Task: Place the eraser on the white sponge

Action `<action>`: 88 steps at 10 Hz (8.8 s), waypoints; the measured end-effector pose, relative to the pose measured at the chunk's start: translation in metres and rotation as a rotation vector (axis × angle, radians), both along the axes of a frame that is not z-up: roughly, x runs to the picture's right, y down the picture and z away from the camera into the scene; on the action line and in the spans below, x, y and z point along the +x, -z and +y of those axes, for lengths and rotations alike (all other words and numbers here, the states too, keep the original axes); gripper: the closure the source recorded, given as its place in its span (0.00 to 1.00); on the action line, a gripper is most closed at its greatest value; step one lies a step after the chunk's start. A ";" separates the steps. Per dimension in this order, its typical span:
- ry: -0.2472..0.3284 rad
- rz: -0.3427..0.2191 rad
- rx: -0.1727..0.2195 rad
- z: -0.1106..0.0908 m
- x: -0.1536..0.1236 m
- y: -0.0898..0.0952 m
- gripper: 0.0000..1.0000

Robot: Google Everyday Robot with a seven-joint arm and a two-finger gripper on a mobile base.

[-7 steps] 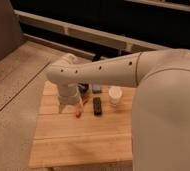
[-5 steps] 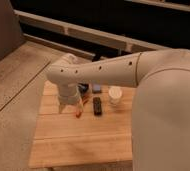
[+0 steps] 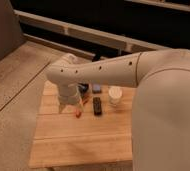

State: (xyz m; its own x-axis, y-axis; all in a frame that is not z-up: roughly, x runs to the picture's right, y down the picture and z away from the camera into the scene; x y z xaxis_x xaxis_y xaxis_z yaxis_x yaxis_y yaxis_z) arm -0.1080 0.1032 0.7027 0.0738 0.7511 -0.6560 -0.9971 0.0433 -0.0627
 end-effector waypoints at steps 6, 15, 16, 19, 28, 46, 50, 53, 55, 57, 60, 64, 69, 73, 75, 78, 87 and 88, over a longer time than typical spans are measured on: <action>0.000 0.000 0.000 0.000 0.000 0.000 0.35; 0.017 0.010 0.029 -0.014 0.007 -0.008 0.35; 0.042 0.018 0.072 -0.034 0.021 -0.016 0.35; 0.088 0.013 0.177 -0.084 0.050 -0.030 0.35; 0.162 -0.246 0.302 -0.125 0.098 -0.078 0.35; 0.188 -0.076 -0.052 0.000 0.123 -0.168 0.35; 0.193 -0.072 -0.102 0.009 0.127 -0.188 0.35; 0.203 -0.071 -0.130 0.013 0.131 -0.203 0.35; 0.211 -0.070 -0.163 0.021 0.132 -0.213 0.37; 0.235 -0.067 -0.179 0.024 0.132 -0.219 0.54; 0.246 -0.052 -0.151 0.013 0.136 -0.221 0.84; 0.279 -0.039 -0.070 -0.015 0.135 -0.211 1.00; 0.267 -0.072 0.083 -0.075 0.133 -0.197 1.00; 0.241 -0.110 0.151 -0.114 0.138 -0.192 1.00; 0.236 -0.111 0.150 -0.114 0.141 -0.191 1.00; 0.237 -0.113 0.150 -0.114 0.138 -0.191 1.00; 0.146 -0.138 0.200 -0.157 0.142 -0.249 1.00; 0.138 -0.130 0.194 -0.156 0.149 -0.252 1.00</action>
State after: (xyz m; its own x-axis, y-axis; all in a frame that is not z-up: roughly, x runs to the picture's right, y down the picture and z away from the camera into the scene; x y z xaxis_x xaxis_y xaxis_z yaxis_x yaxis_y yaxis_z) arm 0.0408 -0.0528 0.9552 0.2586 0.8387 -0.4793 -0.9650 0.2019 -0.1673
